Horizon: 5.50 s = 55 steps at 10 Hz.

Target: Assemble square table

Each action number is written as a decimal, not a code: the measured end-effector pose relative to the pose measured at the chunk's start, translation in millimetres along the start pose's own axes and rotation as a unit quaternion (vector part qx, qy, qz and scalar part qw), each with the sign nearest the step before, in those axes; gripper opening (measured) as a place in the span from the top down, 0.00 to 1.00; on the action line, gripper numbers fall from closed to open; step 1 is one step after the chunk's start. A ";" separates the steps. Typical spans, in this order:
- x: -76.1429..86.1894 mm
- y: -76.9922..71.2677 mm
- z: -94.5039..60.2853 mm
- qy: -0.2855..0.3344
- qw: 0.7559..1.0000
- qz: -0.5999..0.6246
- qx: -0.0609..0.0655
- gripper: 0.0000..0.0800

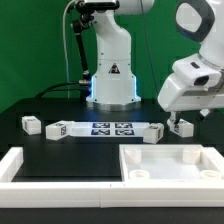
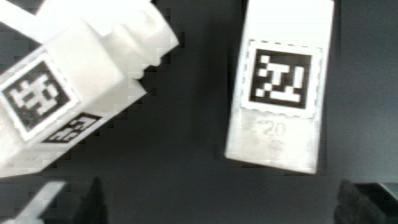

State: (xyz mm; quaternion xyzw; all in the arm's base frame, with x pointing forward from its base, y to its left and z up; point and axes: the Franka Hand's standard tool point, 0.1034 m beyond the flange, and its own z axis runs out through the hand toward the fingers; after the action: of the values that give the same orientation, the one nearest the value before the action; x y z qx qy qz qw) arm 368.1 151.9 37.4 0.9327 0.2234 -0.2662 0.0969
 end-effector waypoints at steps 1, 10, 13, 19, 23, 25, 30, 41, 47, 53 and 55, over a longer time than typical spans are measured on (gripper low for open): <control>-2.5 0.1 1.2 -0.048 0.999 0.007 0.000 0.19; 12.9 -14.0 -4.5 -0.231 0.970 0.060 0.044 0.19; 2.3 -21.8 26.4 -0.205 0.975 0.066 0.055 0.19; -2.9 -30.5 36.2 -0.208 0.974 0.066 0.063 0.19; -3.0 -30.4 36.3 -0.208 0.974 0.066 0.063 0.64; -2.9 -30.4 36.3 -0.208 0.974 0.066 0.063 0.64; -1.7 -29.6 34.7 -0.206 0.974 0.066 0.063 0.64; 2.9 75.0 -112.3 0.102 0.985 0.119 0.078 0.64; 24.3 141.8 -178.2 0.312 0.936 0.152 0.065 0.64; 92.1 154.8 -201.7 0.436 0.880 0.172 0.080 0.64; 96.3 154.3 -211.6 0.440 0.879 0.167 0.079 0.64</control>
Offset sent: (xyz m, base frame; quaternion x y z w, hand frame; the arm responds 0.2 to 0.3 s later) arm 0.0115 0.0205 0.0039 0.0612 -0.2814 0.1206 0.9500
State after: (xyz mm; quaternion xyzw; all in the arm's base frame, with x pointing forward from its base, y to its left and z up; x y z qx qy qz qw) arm 609.2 114.5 172.6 0.9818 0.0619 0.1747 -0.0422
